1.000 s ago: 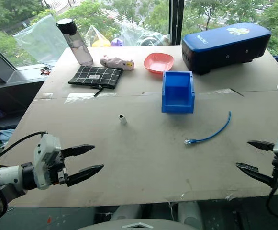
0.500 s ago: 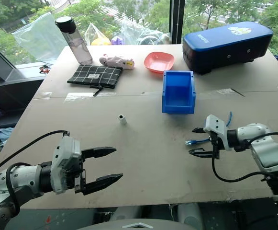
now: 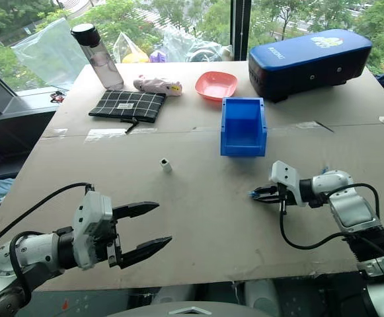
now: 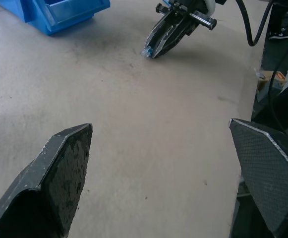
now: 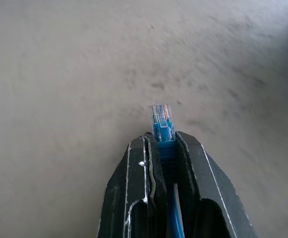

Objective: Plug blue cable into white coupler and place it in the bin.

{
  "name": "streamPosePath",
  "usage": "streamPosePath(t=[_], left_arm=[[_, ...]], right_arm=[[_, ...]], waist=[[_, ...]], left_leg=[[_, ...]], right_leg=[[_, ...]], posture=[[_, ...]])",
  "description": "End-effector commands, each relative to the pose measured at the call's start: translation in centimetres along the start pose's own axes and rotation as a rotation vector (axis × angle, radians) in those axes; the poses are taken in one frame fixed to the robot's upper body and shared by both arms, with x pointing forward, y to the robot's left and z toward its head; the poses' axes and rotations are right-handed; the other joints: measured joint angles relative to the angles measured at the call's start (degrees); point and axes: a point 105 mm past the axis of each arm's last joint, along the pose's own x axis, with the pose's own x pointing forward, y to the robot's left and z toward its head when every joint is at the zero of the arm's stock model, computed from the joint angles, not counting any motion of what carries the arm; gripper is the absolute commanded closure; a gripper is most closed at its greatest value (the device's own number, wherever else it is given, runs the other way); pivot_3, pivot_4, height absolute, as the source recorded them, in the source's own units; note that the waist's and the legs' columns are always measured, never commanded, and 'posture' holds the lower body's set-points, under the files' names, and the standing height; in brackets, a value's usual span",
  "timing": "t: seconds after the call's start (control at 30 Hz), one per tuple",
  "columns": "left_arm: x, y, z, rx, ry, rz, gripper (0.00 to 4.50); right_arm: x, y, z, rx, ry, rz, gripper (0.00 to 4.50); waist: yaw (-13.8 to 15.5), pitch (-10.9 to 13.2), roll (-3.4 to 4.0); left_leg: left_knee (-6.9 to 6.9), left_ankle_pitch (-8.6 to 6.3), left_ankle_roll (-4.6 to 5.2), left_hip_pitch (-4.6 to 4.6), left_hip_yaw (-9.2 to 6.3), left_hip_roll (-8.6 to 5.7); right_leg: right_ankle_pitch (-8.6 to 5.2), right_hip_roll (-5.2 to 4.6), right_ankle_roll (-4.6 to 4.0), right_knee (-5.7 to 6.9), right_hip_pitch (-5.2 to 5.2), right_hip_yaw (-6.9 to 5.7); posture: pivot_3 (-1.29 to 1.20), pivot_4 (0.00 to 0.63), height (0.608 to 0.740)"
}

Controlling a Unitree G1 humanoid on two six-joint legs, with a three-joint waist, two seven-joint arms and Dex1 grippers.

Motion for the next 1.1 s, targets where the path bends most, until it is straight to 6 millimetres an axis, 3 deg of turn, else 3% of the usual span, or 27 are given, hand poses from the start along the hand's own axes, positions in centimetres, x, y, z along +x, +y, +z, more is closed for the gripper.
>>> streamPosePath(t=[0.03, 0.27, 0.3, 0.37, 0.4, 0.43, 0.53, 0.67, 0.87, 0.97, 1.1], left_arm=[[0.5, 1.2, -0.2, 0.065, 0.0, 0.045, 0.0], [2.7, 2.7, -0.9, 0.136, 0.019, 0.008, 0.0], [3.3, 2.7, -1.0, 0.145, 0.019, -0.019, 0.0], [4.5, 2.7, -1.2, 0.16, 0.029, -0.078, 0.0], [5.1, 2.8, -1.5, 0.17, 0.041, -0.1, 0.0], [5.5, 3.0, -1.7, 0.179, 0.05, -0.116, 0.0], [7.1, 3.7, -2.4, 0.198, 0.076, -0.144, 0.0], [9.6, 4.7, -2.5, 0.22, 0.088, -0.188, 0.0], [11.6, 5.1, -3.1, 0.252, 0.139, -0.272, 0.0], [11.4, 4.8, -4.1, 0.246, 0.196, -0.334, 0.87], [10.9, 4.8, -4.7, 0.243, 0.219, -0.363, 2.79]], right_arm=[[2.5, 0.7, 3.2, -0.082, -0.053, 0.062, 4.46], [6.8, 0.8, 5.0, -0.17, -0.009, 0.092, 4.46], [6.7, 0.7, 5.2, -0.174, -0.015, 0.088, 4.06], [5.9, 0.3, 5.2, -0.186, -0.024, 0.058, 3.2], [5.2, 0.2, 5.2, -0.192, -0.033, 0.037, 3.06], [4.5, 0.3, 5.2, -0.195, -0.045, 0.025, 2.41], [2.1, 1.5, 5.3, -0.17, -0.11, 0.019, 1.2], [-1.6, 4.3, 4.9, -0.141, -0.172, -0.011, 1.2], [-4.5, 7.0, 3.0, -0.056, -0.167, -0.155, 1.2], [-5.0, 7.9, 2.2, -0.002, -0.161, -0.228, 1.11], [-4.7, 8.4, 2.4, 0.03, -0.181, -0.285, 1.11]], waist=[[-0.13, 0.04, 0.07], [0.69, 0.0, 0.01], [0.82, 0.0, 0.01], [1.1, 0.02, 0.04], [1.17, 0.02, 0.04], [1.36, 0.02, 0.04], [1.21, 0.02, 0.03], [1.03, 0.0, 0.02], [0.93, -0.02, 0.03], [0.94, -0.04, 0.01], [0.89, -0.05, 0.02]], left_leg=[[0.0, 0.0, -0.01, 0.0, 0.0, 0.0], [0.03, 0.0, -0.02, -0.05, -0.02, -0.11], [0.03, -0.01, -0.02, -0.05, -0.03, -0.12], [0.04, 0.0, -0.02, -0.1, -0.1, -0.2], [0.04, 0.0, -0.02, -0.12, -0.14, -0.23], [0.07, 0.0, -0.01, -0.13, -0.17, -0.25], [0.08, 0.0, -0.01, -0.15, -0.25, -0.29], [0.06, 0.0, -0.01, -0.18, -0.35, -0.24], [0.1, 0.0, 0.0, -0.19, -0.34, -0.19], [0.15, 0.0, 0.0, -0.19, -0.34, -0.2], [0.17, 0.0, -0.01, -0.18, -0.33, -0.19]], right_leg=[[0.0, 0.01, 0.0, 0.0, -0.01, 0.0], [0.02, -0.06, 0.0, 0.0, -0.06, -0.22], [0.02, -0.07, 0.0, 0.0, -0.06, -0.25], [0.02, -0.16, 0.0, -0.02, -0.1, -0.34], [0.02, -0.19, 0.01, -0.02, -0.1, -0.4], [0.02, -0.21, 0.01, -0.02, -0.09, -0.44], [0.02, -0.23, 0.01, -0.03, -0.06, -0.51], [0.02, -0.21, 0.02, 0.0, -0.06, -0.62], [0.02, -0.19, 0.04, 0.05, -0.05, -0.59], [0.01, -0.18, 0.05, 0.06, -0.04, -0.6], [0.01, -0.17, 0.06, 0.06, -0.03, -0.59]], posture=[[0.0, 0.15, 0.74], [0.0, 0.15, 0.74], [0.0, 0.15, 0.74], [0.0, 0.15, 0.74], [0.0, 0.15, 0.74], [0.0, 0.15, 0.74], [0.0, 0.15, 0.74], [0.0, 0.15, 0.74], [0.0, 0.15, 0.74], [0.0, 0.15, 0.74], [0.0, 0.15, 0.74]])
